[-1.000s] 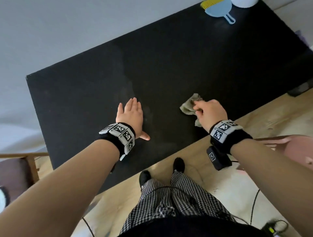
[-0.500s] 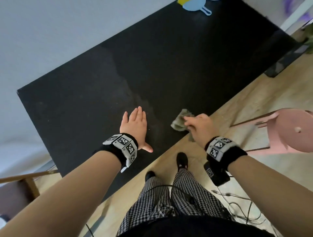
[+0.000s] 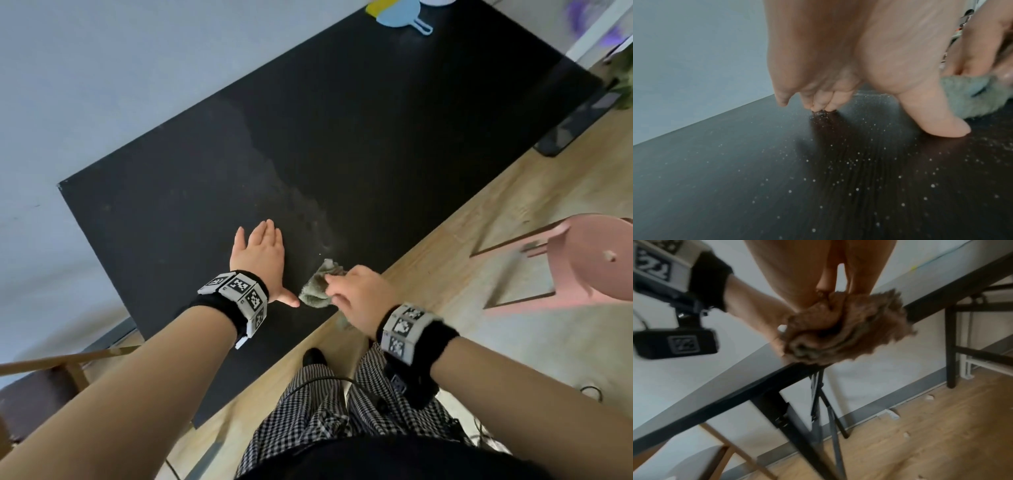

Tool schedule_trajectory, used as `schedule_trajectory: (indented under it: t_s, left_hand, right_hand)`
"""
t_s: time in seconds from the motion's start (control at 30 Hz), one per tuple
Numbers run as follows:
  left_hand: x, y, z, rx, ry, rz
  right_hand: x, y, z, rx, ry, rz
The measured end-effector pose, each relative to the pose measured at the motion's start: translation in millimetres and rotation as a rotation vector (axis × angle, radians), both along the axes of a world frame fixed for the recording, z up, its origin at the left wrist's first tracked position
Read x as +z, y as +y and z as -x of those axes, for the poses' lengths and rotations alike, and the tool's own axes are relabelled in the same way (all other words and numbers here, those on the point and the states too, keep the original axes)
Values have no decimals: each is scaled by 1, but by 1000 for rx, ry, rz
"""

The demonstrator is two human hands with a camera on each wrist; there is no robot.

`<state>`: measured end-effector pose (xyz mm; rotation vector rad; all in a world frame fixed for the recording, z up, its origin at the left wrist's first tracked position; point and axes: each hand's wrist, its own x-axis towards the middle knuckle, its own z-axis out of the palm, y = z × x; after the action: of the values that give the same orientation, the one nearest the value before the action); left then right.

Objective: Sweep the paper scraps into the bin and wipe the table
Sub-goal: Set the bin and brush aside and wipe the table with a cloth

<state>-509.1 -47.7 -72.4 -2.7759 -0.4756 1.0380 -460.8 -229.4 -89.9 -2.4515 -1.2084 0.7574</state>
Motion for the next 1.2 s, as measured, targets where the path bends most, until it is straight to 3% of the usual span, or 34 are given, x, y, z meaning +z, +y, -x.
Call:
schedule_trajectory:
  t_s: [0.07, 0.17, 0.27, 0.33, 0.5, 0.6, 0.67, 0.83, 0.9, 1.1, 1.2]
  left_hand:
    - [-1, 0, 1, -1, -8, -4]
    - [-3, 1, 4, 15, -28, 10]
    - [-4, 3, 9, 34, -49, 37]
    - [-5, 5, 14, 32, -66, 55]
    - [3, 21, 23, 26, -18, 11]
    - [5, 29, 25, 16, 30, -56]
    - [4, 31, 24, 15, 44, -72]
    - [-1, 32, 23, 20, 44, -66]
    - [-2, 34, 26, 33, 31, -45]
    - [-4, 39, 29, 40, 0, 13]
    - [-4, 41, 31, 39, -14, 26]
  right_hand:
    - [-1, -2, -25, -56, -36, 9]
    - [-3, -8, -65, -322, -172, 25]
    - [-5, 3, -68, -467, -161, 98]
    - [-1, 16, -50, -392, -128, 143]
    - [7, 35, 12, 54, -110, 111]
    - [7, 40, 6, 226, -100, 156]
    - [5, 45, -15, 216, -156, 185]
    - [9, 60, -75, -223, -210, 180]
    - [11, 72, -72, -281, -189, 192]
    - [5, 96, 4, 89, -155, 155]
    - [4, 90, 6, 149, -138, 126]
